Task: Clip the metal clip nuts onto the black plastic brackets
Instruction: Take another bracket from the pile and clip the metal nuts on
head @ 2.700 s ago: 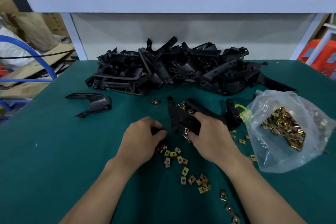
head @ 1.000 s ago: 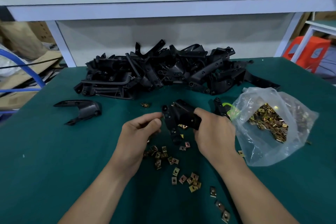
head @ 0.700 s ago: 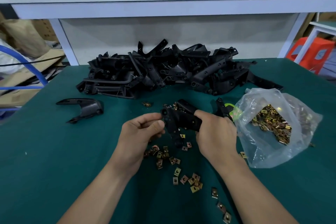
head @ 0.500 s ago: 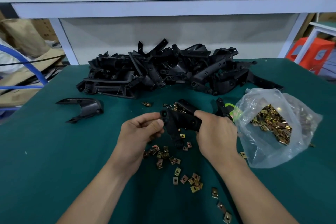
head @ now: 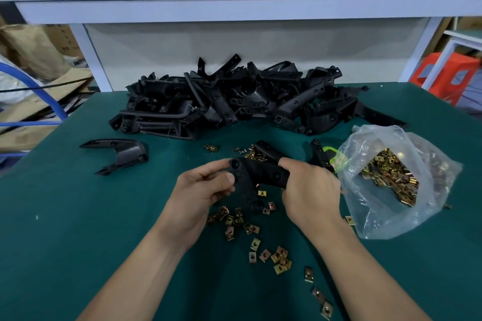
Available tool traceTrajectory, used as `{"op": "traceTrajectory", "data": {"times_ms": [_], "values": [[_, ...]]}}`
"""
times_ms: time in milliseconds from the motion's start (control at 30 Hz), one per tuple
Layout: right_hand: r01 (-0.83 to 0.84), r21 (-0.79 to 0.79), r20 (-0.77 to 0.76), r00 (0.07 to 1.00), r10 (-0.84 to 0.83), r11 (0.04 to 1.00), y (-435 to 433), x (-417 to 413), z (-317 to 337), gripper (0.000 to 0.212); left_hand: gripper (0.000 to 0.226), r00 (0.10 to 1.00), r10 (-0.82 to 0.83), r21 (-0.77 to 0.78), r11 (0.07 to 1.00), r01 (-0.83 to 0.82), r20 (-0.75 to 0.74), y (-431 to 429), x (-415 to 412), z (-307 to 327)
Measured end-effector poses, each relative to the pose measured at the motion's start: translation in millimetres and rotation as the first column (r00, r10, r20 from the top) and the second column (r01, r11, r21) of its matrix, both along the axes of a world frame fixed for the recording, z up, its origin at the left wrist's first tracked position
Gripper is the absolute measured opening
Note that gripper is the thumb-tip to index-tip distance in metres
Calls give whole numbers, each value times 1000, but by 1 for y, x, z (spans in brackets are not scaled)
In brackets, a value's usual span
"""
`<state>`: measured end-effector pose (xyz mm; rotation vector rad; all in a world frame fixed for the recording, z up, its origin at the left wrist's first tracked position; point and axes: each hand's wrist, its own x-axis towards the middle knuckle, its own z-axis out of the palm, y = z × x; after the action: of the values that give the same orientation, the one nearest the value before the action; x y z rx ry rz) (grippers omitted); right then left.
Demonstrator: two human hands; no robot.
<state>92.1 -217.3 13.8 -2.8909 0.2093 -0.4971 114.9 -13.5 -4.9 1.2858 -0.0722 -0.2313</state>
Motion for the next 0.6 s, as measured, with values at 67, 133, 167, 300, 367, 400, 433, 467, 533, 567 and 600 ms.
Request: {"op": "traceTrajectory", "data": {"times_ms": [67,133,167,300,367,400,433,467,533,567,600], "values": [[1,-5,6,1000,-1,1000,-1,0,0,36,26,1000,-13,14,1000,13,11,-1,0,0],[-9,-12,27,1000,10,1000,-1,-1,0,36,24,1000,-9,23,1000,9,6,-1,0,0],[-20,-11,40,999,21,1000,-1,-2,1,35,25,1000,-5,27,1000,5,-1,-1,-1,0],[-49,-2,68,997,49,999,2,-4,2,32,26,998,47,49,998,-45,-35,1,1,-3],[-41,-5,84,996,42,999,4,-5,3,33,28,998,60,62,996,-59,-24,2,1,-4],[-38,-5,101,994,38,999,5,-6,4,35,29,998,69,69,995,-68,-13,2,1,-3],[-38,-8,112,993,39,999,7,-6,4,37,29,997,80,75,994,-79,1,2,1,-3],[-41,-14,111,993,42,999,8,-6,4,39,30,996,91,82,992,-92,14,3,1,-2],[-47,-45,86,995,51,998,10,-6,2,42,34,993,113,87,989,-116,29,3,1,0],[-49,-61,70,996,53,997,10,-6,1,43,36,993,119,72,990,-121,27,3,0,1],[-50,-67,61,997,54,996,10,-5,-1,42,39,993,115,38,993,-115,15,2,0,2]]}}
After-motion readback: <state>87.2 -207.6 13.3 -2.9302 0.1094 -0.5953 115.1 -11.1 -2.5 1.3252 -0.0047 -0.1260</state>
